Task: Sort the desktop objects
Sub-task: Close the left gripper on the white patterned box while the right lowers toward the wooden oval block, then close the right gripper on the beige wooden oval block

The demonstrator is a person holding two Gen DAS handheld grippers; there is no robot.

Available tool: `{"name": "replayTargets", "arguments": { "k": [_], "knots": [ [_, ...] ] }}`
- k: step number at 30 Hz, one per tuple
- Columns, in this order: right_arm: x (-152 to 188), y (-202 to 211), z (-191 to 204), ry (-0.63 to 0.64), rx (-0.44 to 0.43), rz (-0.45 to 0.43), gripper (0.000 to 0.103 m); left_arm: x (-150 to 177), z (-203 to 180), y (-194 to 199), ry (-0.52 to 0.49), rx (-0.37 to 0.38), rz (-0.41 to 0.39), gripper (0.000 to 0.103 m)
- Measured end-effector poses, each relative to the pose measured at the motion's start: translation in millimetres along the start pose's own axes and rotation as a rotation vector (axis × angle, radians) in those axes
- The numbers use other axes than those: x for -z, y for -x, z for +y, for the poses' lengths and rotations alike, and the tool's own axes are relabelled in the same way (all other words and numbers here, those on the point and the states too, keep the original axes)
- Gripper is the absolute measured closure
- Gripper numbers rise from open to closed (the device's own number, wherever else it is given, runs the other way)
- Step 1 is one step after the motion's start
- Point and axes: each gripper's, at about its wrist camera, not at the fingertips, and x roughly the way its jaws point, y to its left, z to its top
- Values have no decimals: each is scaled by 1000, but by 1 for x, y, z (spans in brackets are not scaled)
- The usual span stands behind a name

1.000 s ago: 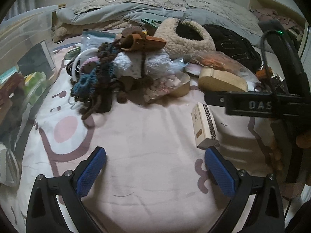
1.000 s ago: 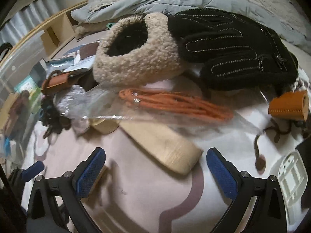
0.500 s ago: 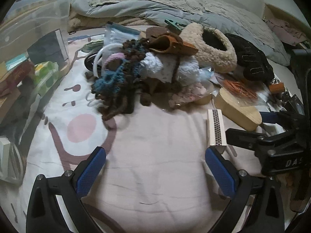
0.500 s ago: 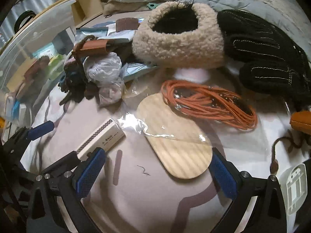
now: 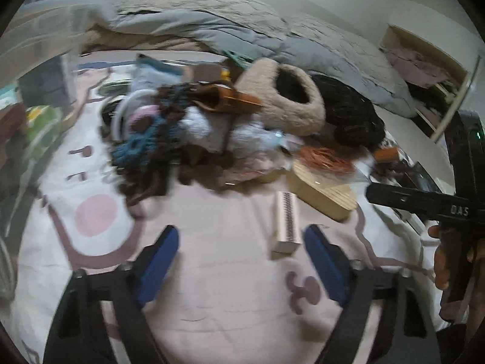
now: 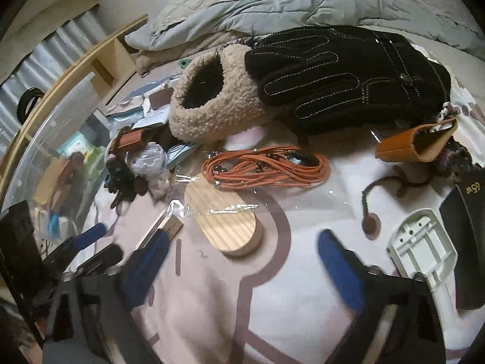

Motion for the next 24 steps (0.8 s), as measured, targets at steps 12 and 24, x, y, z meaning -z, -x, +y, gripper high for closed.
{"name": "replayTargets", "arguments": {
  "k": [12, 24],
  "knots": [
    [-1, -16, 13, 119, 12, 50, 41, 2, -20, -28, -105, 35, 61, 76],
    [-4, -53, 32, 237, 74, 49, 45, 9, -13, -12, -98, 75, 102, 83]
  ]
}}
